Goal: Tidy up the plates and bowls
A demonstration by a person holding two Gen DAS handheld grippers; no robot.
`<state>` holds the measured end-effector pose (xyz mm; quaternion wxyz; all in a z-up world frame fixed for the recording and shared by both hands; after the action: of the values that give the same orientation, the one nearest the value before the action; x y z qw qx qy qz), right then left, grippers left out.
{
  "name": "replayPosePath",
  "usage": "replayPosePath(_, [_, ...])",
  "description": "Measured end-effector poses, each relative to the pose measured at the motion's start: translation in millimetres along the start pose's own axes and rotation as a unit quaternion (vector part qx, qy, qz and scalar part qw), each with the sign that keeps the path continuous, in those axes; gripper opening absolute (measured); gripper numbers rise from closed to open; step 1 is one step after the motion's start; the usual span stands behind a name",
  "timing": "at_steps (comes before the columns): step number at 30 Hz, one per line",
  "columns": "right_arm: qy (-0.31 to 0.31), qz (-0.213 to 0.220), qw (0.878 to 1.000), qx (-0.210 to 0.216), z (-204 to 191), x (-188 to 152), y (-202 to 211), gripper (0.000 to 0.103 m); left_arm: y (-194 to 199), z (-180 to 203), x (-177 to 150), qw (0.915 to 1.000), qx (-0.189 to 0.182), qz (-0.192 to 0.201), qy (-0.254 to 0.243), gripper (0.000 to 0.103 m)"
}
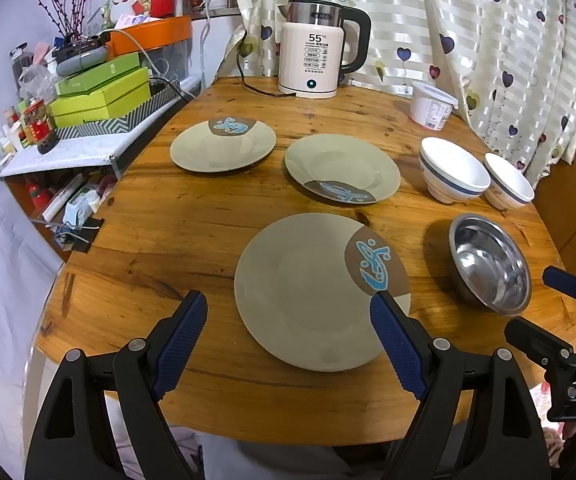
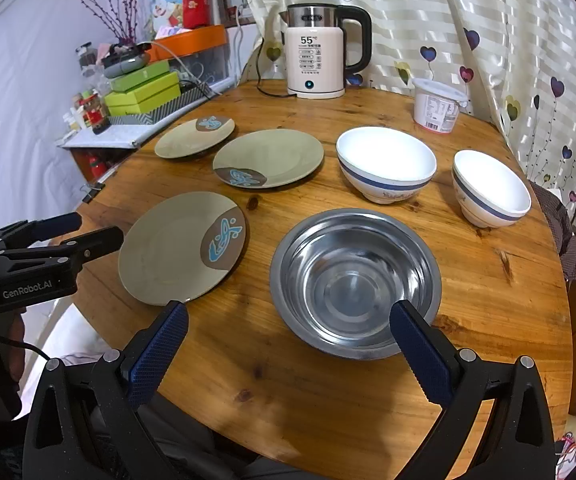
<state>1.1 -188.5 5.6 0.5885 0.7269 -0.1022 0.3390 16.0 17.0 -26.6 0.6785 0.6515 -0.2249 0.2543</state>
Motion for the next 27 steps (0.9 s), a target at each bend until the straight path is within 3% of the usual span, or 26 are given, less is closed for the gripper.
replayPosePath(27, [0.000, -0.002, 1.000, 0.000, -0.8, 3.9, -5.2, 0.102, -11.9, -10.9, 4.6, 1.0000, 0.009, -0.002, 0.002, 0.084])
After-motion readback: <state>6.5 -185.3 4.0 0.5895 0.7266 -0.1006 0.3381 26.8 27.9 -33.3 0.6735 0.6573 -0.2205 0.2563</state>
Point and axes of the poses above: each gripper's, at about its wrist camera, not at the fingertips, and y roughly against the way its jaws point, z to its right, x to its top, the point moved 3 cm from there along -y, roughly the way its jaws point, and after that the axes turned 1 degree about x, right-handed, at the moved point
